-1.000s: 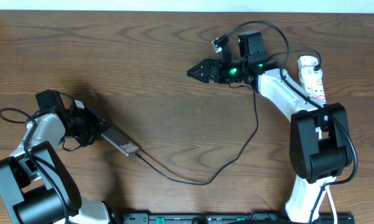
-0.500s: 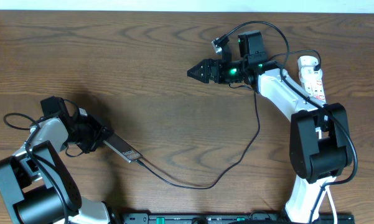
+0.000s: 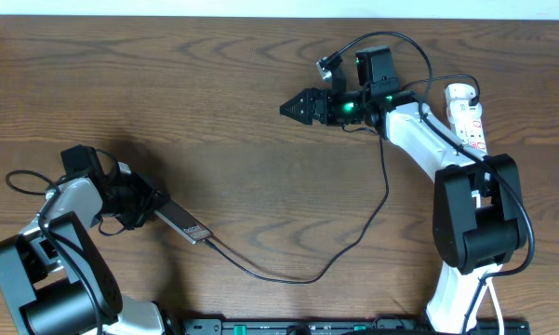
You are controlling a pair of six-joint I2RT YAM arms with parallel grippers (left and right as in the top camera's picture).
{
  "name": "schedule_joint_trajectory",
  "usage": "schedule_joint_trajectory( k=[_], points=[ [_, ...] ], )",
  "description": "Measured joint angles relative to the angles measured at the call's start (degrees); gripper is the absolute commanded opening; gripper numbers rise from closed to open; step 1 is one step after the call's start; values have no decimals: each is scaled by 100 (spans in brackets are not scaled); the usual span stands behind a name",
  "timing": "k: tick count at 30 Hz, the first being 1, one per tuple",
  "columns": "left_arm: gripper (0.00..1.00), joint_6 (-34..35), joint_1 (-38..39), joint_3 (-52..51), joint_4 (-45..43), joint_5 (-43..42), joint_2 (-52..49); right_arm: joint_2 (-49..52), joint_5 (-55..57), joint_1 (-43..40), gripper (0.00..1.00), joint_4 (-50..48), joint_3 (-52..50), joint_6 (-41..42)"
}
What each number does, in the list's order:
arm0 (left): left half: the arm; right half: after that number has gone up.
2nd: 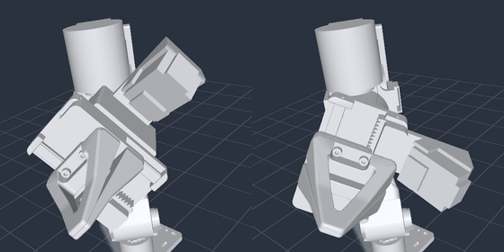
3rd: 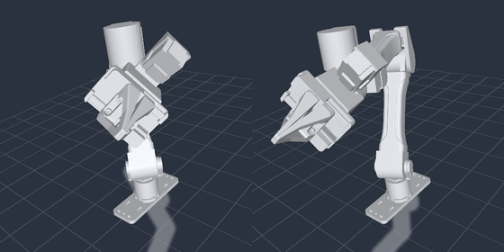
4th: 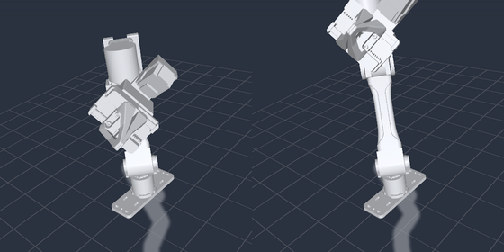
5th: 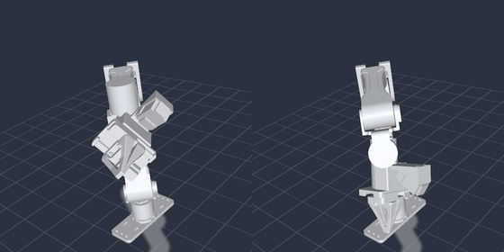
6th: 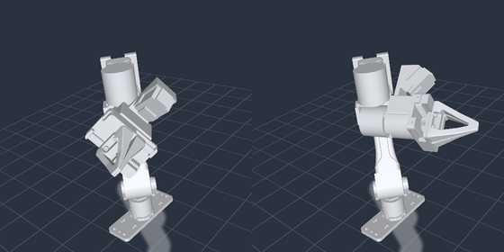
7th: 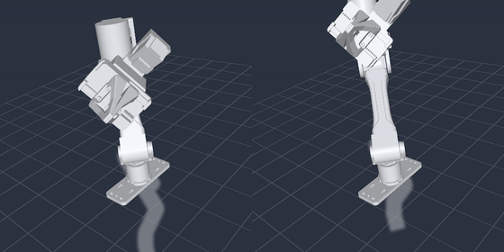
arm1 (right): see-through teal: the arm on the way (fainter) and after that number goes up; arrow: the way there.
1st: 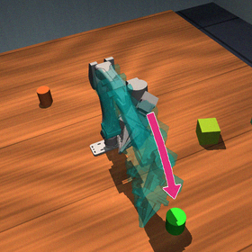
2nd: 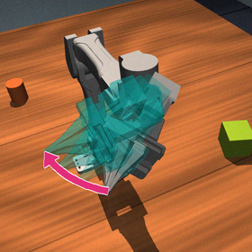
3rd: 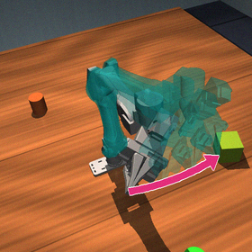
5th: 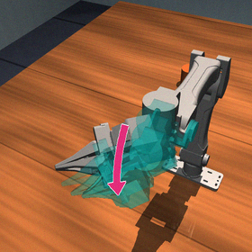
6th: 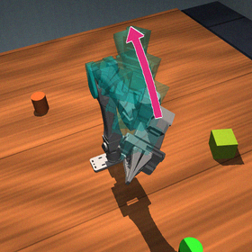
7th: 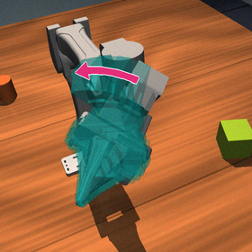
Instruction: Plug charger to phone and switch on socket
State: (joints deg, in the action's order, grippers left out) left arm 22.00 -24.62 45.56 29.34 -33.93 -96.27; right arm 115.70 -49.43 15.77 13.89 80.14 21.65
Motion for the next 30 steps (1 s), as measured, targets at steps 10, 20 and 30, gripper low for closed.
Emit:
schedule_joint_trajectory(
  k=[10, 20, 30],
  points=[
    [25, 2, 4, -17, 63, -63, 17, 0, 0, 0, 99, 2, 0, -2],
    [39, 2, 9, -17, 243, -170, 59, 0, 2, 0, 99, 20, 0, -2],
    [47, 2, 9, -17, 308, -223, 81, 0, 0, 0, 99, 22, 0, -28]
  ],
)
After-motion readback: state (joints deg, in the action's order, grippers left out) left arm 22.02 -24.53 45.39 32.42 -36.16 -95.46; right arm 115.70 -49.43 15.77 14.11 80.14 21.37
